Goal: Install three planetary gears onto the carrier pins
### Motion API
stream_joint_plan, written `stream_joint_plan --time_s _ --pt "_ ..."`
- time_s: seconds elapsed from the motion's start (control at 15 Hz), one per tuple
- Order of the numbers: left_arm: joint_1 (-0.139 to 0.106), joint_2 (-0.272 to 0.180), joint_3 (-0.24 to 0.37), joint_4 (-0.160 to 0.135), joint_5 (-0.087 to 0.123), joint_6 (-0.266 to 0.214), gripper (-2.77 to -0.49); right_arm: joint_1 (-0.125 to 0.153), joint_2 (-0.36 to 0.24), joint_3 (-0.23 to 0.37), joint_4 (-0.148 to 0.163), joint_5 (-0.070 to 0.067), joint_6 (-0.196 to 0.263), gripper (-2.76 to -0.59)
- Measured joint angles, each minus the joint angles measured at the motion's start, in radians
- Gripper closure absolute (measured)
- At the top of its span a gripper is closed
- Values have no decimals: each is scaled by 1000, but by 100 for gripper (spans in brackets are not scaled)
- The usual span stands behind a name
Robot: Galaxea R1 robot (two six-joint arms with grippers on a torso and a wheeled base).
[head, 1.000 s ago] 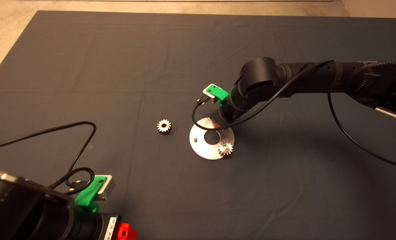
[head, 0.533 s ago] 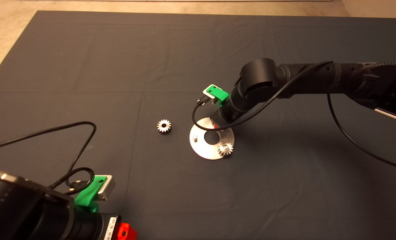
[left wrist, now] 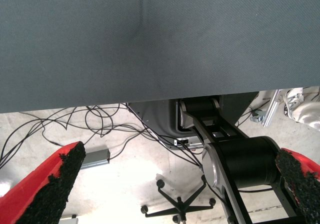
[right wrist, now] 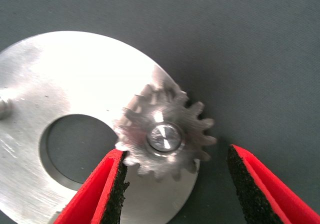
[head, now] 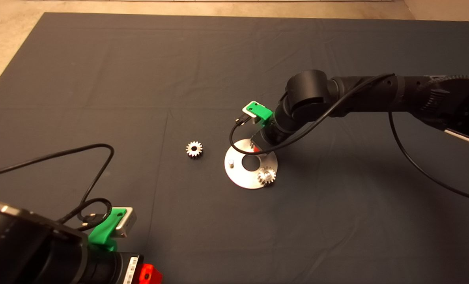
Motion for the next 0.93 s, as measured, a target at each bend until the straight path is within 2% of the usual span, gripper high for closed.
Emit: stream_joint_plan --time_s 0.13,0.27,0.33,0.47,0.6,0.73,0.8,0.87,0.93 --pt "0 0 0 0 0 0 -277 9 -1 -2 18 0 0 -144" --pt "0 0 0 0 0 0 -277 25 -1 -3 55 0 -1 -144" --pt "0 0 0 0 0 0 -277 44 -1 -3 129 0 -2 -144" --pt "0 0 0 0 0 0 -277 66 0 -3 212 0 -3 -144" --pt "0 0 0 0 0 0 -277 100 0 -3 276 0 -16 -144" --pt "0 0 0 0 0 0 -277 138 4 -3 312 -3 -26 -144" --pt "0 0 0 0 0 0 -277 166 3 -3 322 -12 -33 -144" --pt "0 0 0 0 0 0 -277 201 0 -2 336 -31 -57 -144" --pt "0 0 0 0 -1 0 -277 232 -12 6 342 -58 -68 -144"
